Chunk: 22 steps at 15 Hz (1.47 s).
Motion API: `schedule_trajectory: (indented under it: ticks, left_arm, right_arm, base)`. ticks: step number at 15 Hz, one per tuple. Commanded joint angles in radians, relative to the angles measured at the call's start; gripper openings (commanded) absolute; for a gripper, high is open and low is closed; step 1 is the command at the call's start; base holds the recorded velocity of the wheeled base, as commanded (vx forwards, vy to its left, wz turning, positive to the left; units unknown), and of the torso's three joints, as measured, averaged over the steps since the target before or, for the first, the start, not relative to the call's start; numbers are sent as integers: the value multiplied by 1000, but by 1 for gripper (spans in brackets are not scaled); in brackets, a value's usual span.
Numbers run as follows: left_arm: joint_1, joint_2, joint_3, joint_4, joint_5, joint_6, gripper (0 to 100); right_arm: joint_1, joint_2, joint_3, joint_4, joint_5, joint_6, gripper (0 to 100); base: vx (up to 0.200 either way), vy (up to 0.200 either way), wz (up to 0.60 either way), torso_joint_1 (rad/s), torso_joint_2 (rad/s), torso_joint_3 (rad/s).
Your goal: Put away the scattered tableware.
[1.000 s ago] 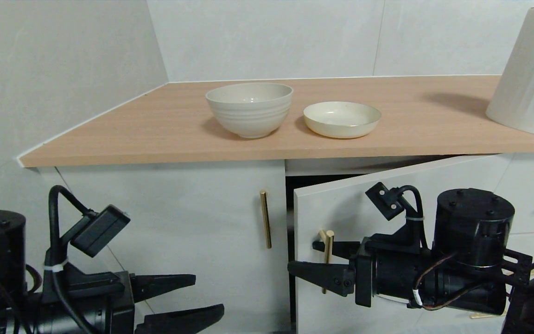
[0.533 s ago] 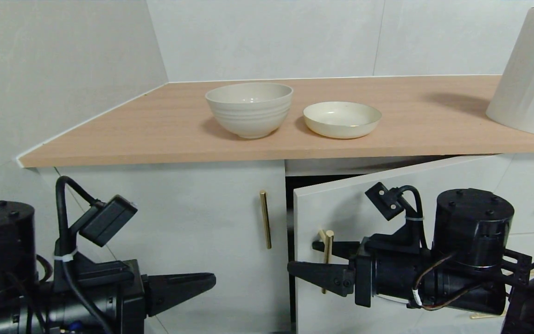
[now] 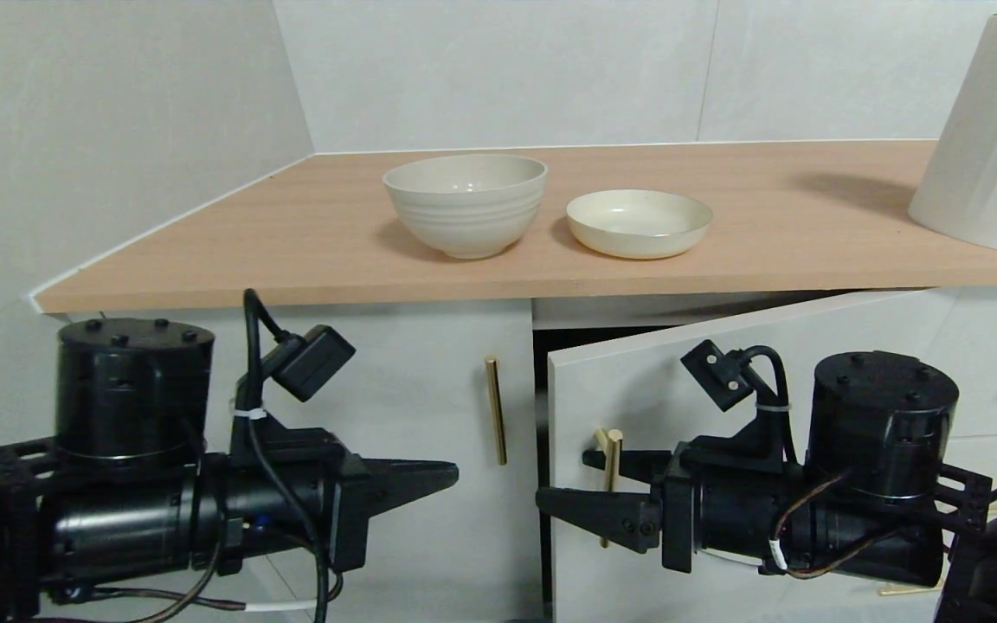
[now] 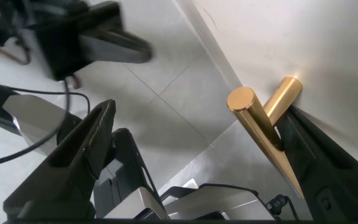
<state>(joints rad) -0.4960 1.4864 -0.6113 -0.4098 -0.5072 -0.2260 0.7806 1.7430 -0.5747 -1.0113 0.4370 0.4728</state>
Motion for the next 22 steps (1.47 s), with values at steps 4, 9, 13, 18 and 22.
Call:
schedule_trajectory:
  ticks: [4,9,13,18,22]
  left_arm:
    - [-84,245,-12,-208,22,-1,0]
    - [-111,451,1,-570,187,-102,0]
    - [-136,543,10,-805,188,-104,0]
    - [-177,563,41,-957,184,-102,0]
    - [-190,561,45,-988,184,-101,0]
  right_arm:
    - [-1,-13,6,0,2,-2,100]
    - [0,-17,15,2,3,-2,100]
    - [-1,-25,36,2,49,-3,100]
    - [-14,-56,59,3,81,-8,100]
    - [-57,-79,91,3,80,-57,100]
  base:
    - [0,0,0,0,0,0]
    - [0,0,0,0,0,0]
    - [0,0,0,0,0,0]
    - [0,0,0,0,0,0]
    - [0,0,0,0,0,0]
